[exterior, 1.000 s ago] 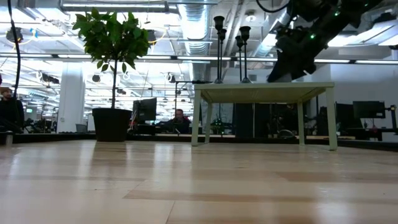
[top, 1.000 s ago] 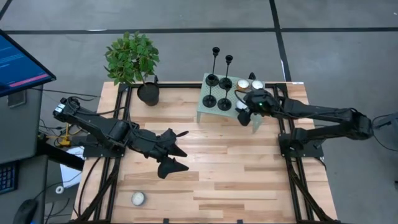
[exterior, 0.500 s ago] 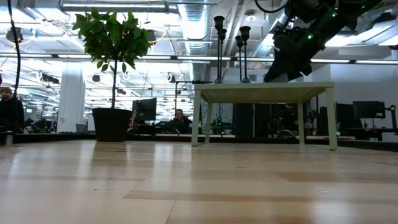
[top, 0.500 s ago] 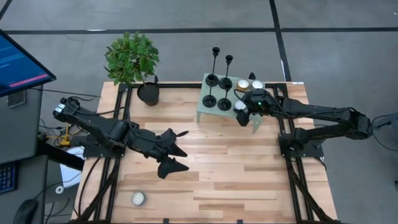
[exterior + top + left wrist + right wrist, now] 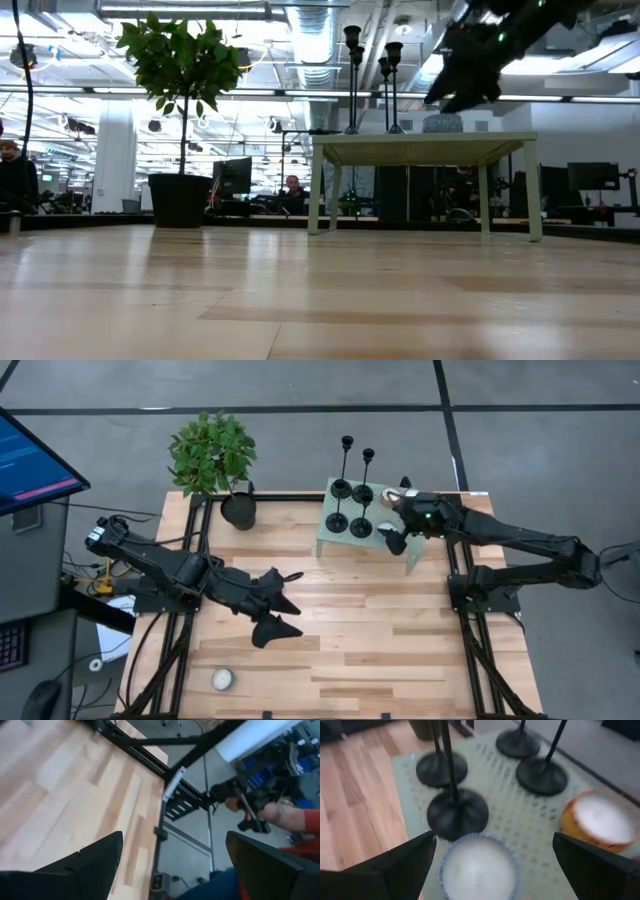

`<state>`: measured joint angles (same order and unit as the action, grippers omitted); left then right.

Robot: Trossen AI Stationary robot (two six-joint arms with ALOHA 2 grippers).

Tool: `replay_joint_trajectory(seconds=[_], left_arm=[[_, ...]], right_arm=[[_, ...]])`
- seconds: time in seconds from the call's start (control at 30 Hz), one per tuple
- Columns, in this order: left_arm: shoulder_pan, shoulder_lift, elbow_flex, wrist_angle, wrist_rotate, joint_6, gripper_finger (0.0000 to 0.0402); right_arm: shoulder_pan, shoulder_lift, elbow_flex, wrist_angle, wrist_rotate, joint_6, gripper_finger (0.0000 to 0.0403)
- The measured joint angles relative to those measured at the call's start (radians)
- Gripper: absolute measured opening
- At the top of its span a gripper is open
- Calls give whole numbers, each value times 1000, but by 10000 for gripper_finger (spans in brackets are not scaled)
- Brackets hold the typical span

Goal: Pick & Place candle stick holders
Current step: Put the blue scented candle on the shelf

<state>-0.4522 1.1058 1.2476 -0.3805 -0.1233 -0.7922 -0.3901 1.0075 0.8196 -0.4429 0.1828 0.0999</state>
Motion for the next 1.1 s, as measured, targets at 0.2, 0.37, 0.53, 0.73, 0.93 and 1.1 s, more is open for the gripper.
replay_joint_trajectory(seconds=[0.2,0.37,0.53,0.73,0.93,1.1], left_arm=[[-17,36,0,-4,139,-147,355],[-65,92,0,-29,273,-232,355],[-139,143,0,-96,286,-236,355],[-206,200,0,-108,286,-153,355],[-207,266,0,-74,281,-151,355],[-181,313,0,-53,277,-151,355]], right_arm=[[31,-87,113,-123,-30,-81,385],[93,-191,186,-220,-38,-85,385],[172,-300,235,-258,-32,-11,383],[255,-362,247,-263,-25,41,381],[294,-394,245,-285,-25,52,381],[306,-393,245,-293,-25,51,381]])
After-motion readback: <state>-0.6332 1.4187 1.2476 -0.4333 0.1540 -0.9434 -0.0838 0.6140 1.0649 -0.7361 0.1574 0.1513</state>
